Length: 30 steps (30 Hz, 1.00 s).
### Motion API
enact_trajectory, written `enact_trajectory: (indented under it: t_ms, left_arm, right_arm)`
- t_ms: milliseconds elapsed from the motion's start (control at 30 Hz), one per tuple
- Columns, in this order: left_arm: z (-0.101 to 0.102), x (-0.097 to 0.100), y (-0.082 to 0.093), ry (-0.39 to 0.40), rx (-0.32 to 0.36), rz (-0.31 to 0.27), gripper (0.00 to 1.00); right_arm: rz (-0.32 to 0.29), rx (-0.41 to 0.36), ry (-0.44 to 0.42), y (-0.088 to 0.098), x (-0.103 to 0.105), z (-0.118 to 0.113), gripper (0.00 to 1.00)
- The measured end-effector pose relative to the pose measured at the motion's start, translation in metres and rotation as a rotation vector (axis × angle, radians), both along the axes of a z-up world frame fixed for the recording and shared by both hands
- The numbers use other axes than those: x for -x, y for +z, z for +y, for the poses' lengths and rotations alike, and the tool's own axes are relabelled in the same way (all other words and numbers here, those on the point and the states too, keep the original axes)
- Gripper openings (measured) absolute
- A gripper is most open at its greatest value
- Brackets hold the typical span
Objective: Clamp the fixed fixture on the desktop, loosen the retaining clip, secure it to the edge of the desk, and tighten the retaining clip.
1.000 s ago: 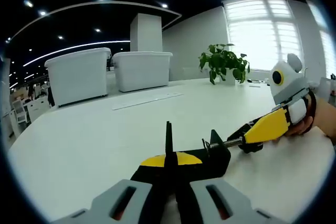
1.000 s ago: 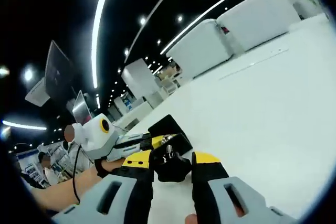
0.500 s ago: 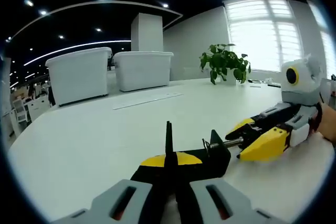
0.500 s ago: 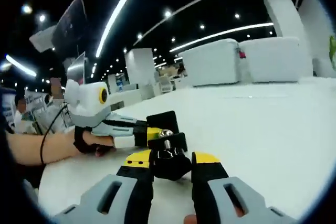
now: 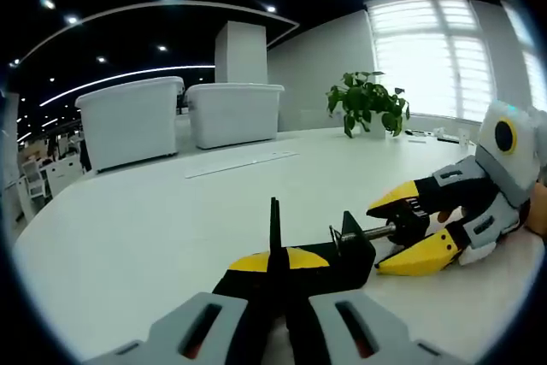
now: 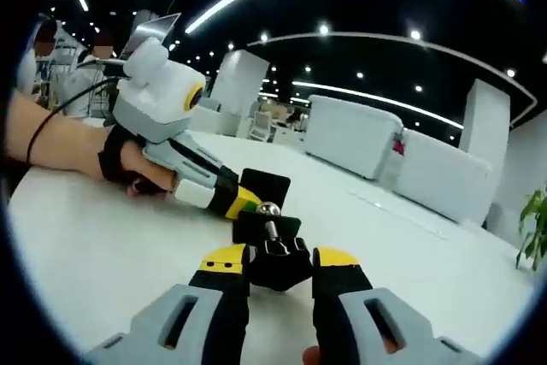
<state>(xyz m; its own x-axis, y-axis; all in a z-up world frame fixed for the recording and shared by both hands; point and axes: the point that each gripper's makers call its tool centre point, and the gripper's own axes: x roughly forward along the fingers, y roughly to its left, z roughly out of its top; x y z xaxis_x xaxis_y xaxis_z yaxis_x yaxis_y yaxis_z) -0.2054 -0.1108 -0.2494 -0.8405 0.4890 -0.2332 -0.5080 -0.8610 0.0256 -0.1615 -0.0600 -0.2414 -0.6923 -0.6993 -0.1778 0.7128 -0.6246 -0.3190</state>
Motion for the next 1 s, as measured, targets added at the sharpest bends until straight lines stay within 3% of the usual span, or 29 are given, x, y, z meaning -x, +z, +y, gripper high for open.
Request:
enact_trajectory:
  t_ms: [167,200,267,333,367,400,567,700,800,1000]
  left_arm:
    - [0.0,-0.001,0.001,0.0,0.0,0.001,0.05]
    - [0.0,-0.001,0.001,0.0,0.0,0.001,0.05]
    - [0.001,-0.001,0.001,-0.006,0.001,0.002,0.05]
    - [0.002,-0.002,0.002,-0.01,0.001,0.002,0.05]
    - [0.002,-0.003,0.002,-0.008,0.001,0.003,0.05]
    - [0.002,-0.004,0.002,-0.009,0.001,0.002,0.05]
    - [0.003,-0.008,0.002,-0.009,0.001,0.003,0.05]
    - [0.003,-0.008,0.002,-0.01,0.001,0.003,0.05]
    - [0.002,-0.005,0.001,-0.009,0.001,0.002,0.05]
    - [0.001,0.0,0.0,-0.009,0.001,0.002,0.05]
  right_arm:
    - [-0.025,0.023,0.003,-0.001,0.002,0.001,0.28]
    - [-0.06,0.052,0.002,-0.002,0.006,0.003,0.28]
    - [-0.201,0.165,0.015,-0.003,0.004,0.003,0.29]
    - [-0.34,0.332,0.05,0.008,0.008,0.005,0.34]
    - [-0.36,0.394,0.083,0.016,0.009,0.006,0.37]
    - [-0.38,0.453,0.097,0.022,-0.004,0.005,0.4]
    - [-0.486,0.644,0.081,0.034,0.011,0.021,0.38]
    - [-0.495,0.635,0.059,0.029,0.008,0.017,0.3]
    - [-0.483,0.581,0.062,0.024,0.003,0.011,0.3]
    - [-0.418,0.502,0.015,0.02,0.0,0.011,0.3]
